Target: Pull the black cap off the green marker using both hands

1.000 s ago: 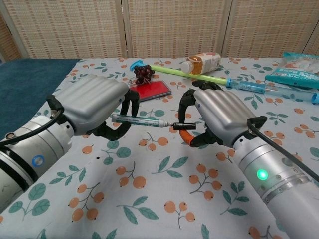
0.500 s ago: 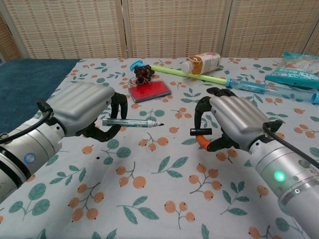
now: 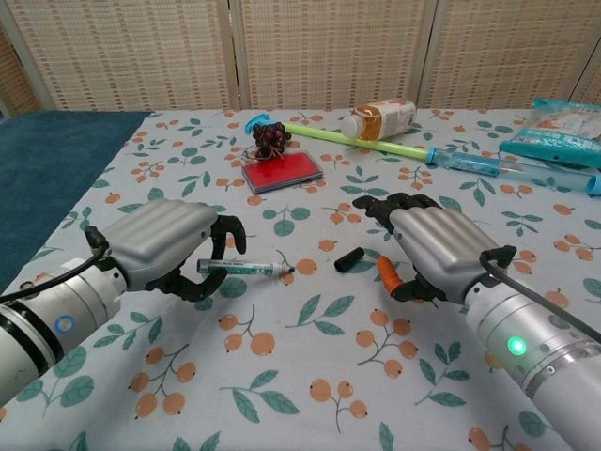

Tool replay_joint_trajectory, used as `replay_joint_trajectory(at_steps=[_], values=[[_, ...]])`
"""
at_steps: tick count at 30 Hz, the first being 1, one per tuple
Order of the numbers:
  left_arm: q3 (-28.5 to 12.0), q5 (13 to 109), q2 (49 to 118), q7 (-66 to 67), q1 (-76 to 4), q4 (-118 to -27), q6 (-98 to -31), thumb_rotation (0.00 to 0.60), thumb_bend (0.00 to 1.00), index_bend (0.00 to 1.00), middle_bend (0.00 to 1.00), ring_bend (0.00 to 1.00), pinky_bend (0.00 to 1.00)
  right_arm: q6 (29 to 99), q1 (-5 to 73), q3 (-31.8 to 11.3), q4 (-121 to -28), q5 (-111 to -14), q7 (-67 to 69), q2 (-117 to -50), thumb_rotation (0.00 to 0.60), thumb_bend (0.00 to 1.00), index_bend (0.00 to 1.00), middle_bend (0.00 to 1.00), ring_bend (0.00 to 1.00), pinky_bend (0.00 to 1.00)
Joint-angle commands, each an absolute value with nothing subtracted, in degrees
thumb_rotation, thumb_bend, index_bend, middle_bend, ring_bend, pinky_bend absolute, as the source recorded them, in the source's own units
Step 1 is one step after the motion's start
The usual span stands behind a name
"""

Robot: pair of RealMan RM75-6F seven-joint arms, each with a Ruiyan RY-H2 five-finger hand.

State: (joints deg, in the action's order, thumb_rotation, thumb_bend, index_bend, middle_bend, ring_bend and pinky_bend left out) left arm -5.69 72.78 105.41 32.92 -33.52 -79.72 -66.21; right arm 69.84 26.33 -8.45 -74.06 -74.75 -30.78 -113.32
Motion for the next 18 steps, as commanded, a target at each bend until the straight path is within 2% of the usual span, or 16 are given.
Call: replay_joint_trajectory(at_steps=[1,5,9,11,14,15,18], values=[[-6.1,71.9,104.3,32.3,-33.7,-80.9,-65.2,0.6,0.48,0.13,0.2,0.8,0.98,70.5,26.1,-8.4,-75.3,-75.2,-30.7,-112.6,0.6,0.52,0.03,0.1,0.0,0.0],[-6.5,70.8,103.3,32.5,-34.0,-82.3,-64.2,0.6,0.45,0.02,0.08,0.69,0.9,72.0,25.4,-7.7,-79.1,-76.4,-31.1,-110.0,0.6,0.51,0.01,0.09,0.0,0.0],[-7.2,69.9,101.6,31.0,-33.7,-85.0,-64.0,0.6,0.44,0.0,0.03,0.56,0.81,73.7,23.4,-5.6,-87.9,-77.6,-32.8,-103.1,0.6,0.46,0.0,0.06,0.0,0.0],[-7.3,70.7,99.5,29.0,-33.1,-87.9,-64.7,0.6,0.44,0.0,0.02,0.44,0.73,75.1,21.9,-3.7,-93.7,-78.9,-33.7,-97.8,0.6,0.42,0.0,0.03,0.0,0.0],[-5.8,74.6,92.4,21.8,-30.5,-95.3,-66.7,0.6,0.44,0.0,0.01,0.12,0.46,79.0,18.1,1.1,-103.3,-82.6,-33.9,-86.3,0.6,0.4,0.0,0.01,0.0,0.0],[-4.4,77.0,88.7,18.1,-28.8,-98.1,-68.3,0.6,0.44,0.0,0.0,0.06,0.39,81.0,16.3,3.4,-106.0,-84.3,-33.6,-81.3,0.6,0.39,0.0,0.0,0.0,0.0],[0.3,83.5,80.8,10.4,-23.7,-100.7,-74.5,0.6,0.44,0.0,0.0,0.0,0.21,88.1,11.2,7.3,-107.6,-87.8,-32.0,-72.6,0.6,0.35,0.0,0.0,0.0,0.0]])
